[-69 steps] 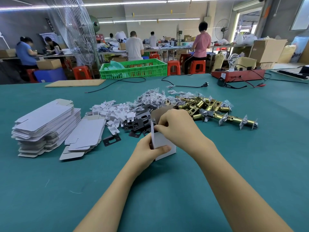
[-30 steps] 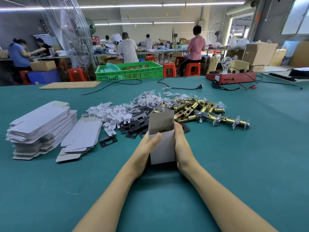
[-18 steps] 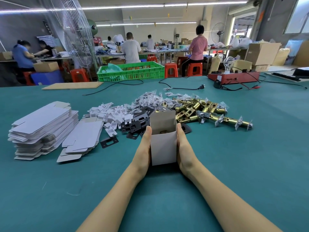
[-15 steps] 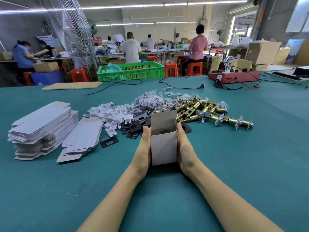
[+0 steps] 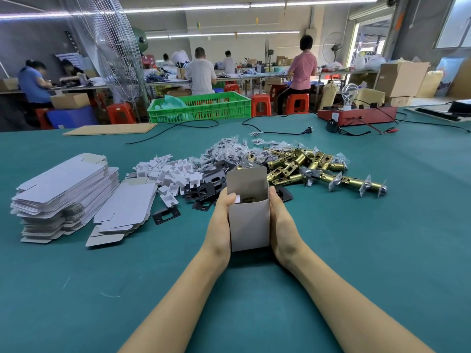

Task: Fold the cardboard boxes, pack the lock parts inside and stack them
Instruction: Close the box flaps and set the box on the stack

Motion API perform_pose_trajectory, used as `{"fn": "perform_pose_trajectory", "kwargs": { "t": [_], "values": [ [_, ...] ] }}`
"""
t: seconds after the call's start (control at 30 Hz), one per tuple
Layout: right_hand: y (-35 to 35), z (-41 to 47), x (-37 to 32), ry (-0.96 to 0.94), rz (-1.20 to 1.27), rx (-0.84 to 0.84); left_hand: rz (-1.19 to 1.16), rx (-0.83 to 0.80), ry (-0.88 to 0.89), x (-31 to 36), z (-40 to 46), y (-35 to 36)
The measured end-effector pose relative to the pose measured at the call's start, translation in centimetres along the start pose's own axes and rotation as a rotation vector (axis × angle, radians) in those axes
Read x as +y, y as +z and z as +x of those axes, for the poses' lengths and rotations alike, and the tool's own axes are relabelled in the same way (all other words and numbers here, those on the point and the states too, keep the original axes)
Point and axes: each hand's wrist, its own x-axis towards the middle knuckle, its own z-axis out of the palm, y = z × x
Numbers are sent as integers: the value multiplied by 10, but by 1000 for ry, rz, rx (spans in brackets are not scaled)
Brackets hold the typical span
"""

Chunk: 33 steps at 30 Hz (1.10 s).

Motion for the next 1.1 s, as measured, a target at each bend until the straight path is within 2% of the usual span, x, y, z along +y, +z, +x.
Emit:
{"fn": "perform_pose_trajectory", "kwargs": {
  "t": [0.4,0.7,1.1],
  "values": [
    [6,0,-8,6,47,79,-68,-37,87,7,0,0],
    [17,5,-16,-205,-117,193,-129,-59,51,11,1,0],
    [29,-7,-14,-358,-123,412,89,170,110,13,-5,11]
  ]
}}
